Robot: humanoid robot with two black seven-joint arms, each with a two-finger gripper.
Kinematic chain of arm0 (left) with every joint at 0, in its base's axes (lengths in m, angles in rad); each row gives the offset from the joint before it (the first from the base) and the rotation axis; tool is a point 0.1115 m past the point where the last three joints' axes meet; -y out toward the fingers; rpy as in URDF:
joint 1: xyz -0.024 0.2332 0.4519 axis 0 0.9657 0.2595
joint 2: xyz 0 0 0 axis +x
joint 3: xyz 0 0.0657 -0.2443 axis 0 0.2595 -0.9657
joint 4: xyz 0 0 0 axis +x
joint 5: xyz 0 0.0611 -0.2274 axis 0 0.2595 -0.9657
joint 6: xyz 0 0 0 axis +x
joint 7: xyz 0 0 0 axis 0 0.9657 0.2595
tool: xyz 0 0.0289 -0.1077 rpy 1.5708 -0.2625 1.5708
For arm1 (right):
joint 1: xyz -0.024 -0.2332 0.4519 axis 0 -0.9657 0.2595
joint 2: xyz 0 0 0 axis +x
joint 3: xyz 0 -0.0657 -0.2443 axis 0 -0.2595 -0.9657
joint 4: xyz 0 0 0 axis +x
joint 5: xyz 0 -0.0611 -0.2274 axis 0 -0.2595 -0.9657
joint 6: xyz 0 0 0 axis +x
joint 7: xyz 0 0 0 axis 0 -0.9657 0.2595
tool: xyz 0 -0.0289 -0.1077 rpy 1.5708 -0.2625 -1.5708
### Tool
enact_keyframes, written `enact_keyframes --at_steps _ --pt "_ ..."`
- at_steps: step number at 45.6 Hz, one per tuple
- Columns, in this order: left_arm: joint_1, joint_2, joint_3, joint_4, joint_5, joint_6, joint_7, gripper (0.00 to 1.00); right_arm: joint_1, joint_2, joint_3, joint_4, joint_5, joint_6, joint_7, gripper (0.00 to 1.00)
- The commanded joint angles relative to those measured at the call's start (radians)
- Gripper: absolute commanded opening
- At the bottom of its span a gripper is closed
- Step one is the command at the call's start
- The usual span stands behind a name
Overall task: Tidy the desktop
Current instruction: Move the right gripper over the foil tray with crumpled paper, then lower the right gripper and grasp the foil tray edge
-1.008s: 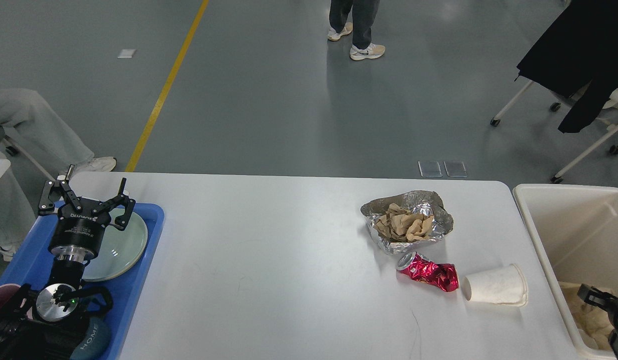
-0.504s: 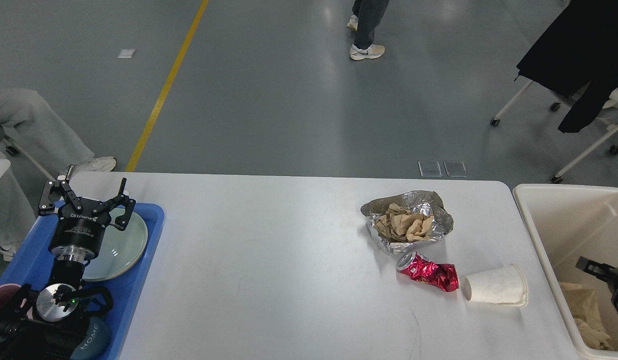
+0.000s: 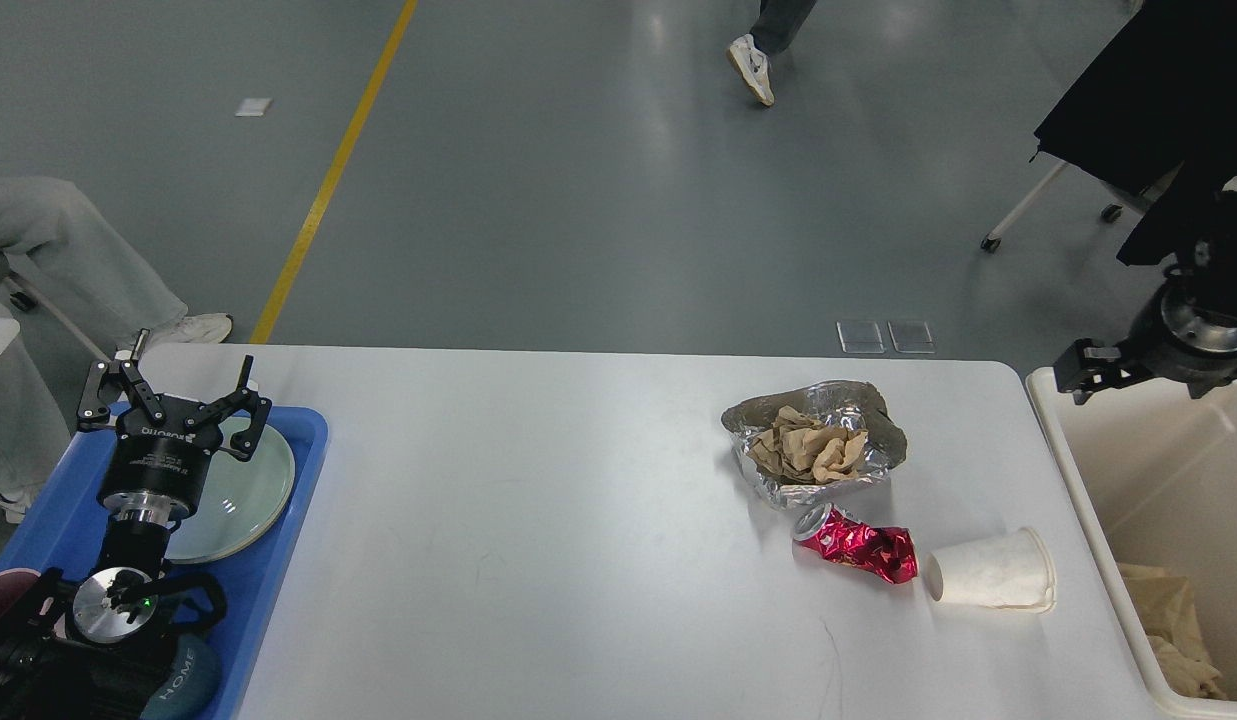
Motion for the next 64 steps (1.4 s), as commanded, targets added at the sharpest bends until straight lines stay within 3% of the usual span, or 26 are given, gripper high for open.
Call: enact_keyframes --at_steps 1,7,16,29,34,42,56,64 --pt "0.002 0.0 0.0 0.0 0.0 0.001 0.0 0.96 0.178 0.076 -0.007 0.196 0.015 0.017 -0.002 1.0" --pt "0.002 0.002 0.0 0.002 0.0 0.001 -0.001 0.96 0.359 0.116 -0.004 0.442 0.084 0.016 -0.002 1.0" --pt "0.002 0.0 0.0 0.002 0.0 0.001 0.0 0.96 0.548 0.191 0.008 0.651 0.231 0.02 0.0 1.0" --pt "0.002 0.0 0.0 0.002 0.0 0.001 0.0 0.96 0.543 0.198 0.122 0.64 0.229 -0.053 0.001 1.0" --pt "0.0 0.0 0.0 0.002 0.0 0.001 0.0 0.96 0.431 0.223 0.183 0.551 0.225 -0.142 0.001 1.0" --pt "0.0 0.0 0.0 0.0 0.0 0.001 0.0 0.96 0.166 0.329 0.322 0.281 0.219 -0.17 0.0 1.0" --pt "0.0 0.0 0.0 0.0 0.0 0.0 0.0 0.96 -0.309 0.524 0.335 -0.205 0.118 -0.223 0.001 1.0" --pt "0.0 0.0 0.0 0.0 0.0 0.0 0.0 0.96 -0.491 0.577 0.338 -0.377 0.01 -0.326 0.0 0.98"
